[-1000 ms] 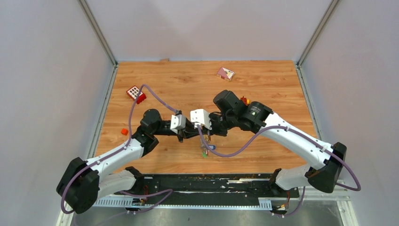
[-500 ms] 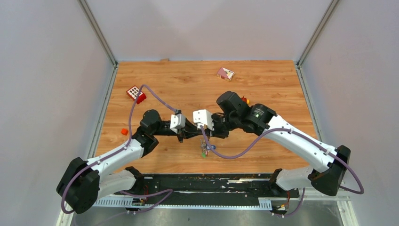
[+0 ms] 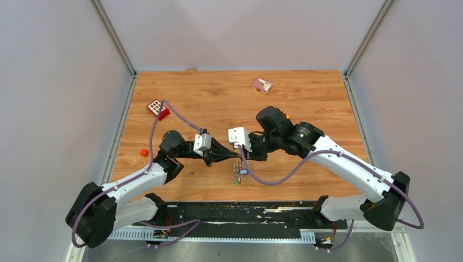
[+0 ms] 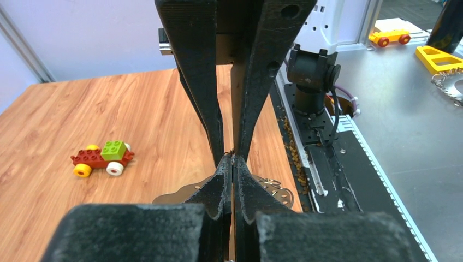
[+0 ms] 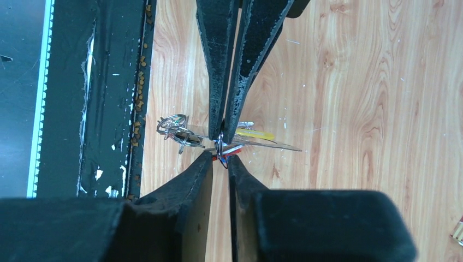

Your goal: Put the keys on the keyring

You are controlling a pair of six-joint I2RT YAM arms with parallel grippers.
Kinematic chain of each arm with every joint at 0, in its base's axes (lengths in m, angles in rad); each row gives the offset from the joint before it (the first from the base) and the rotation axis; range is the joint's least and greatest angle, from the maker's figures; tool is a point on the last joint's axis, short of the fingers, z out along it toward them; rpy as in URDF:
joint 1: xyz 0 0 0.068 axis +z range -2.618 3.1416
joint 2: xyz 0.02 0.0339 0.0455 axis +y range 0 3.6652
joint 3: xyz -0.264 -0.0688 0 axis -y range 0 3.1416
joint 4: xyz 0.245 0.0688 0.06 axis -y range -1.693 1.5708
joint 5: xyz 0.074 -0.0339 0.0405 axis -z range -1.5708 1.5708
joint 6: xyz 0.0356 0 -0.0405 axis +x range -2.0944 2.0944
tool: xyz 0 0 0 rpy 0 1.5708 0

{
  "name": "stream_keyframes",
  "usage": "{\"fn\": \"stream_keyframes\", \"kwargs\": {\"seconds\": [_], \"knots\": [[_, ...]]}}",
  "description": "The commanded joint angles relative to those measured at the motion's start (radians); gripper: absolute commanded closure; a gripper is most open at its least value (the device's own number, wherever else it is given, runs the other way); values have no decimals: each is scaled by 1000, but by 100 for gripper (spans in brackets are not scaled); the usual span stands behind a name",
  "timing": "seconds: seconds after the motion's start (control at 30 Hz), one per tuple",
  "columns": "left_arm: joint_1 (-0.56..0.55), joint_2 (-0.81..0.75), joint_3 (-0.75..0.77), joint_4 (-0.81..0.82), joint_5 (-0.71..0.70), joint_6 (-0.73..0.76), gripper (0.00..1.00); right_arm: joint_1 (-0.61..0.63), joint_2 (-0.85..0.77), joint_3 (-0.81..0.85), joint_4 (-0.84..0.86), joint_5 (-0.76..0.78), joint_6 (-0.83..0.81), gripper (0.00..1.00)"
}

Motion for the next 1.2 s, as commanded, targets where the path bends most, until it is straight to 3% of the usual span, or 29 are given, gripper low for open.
{"fn": "stream_keyframes", "kwargs": {"seconds": [0.0,0.23,0.47,1.17], "knots": [[3,-25,-1,104,23,-21,100,-2,-2,-4,46,-41,-5,85],[4,-27,-13,151,36,-33,100,-4,-16,-25,55,-44,-8,97],[3,-24,-17,172,46,-39,100,-3,-7,-23,55,-60,-9,100],[9,-34,-26,228,63,-74,100,-8,-63,-135,158,-81,-12,86]]}}
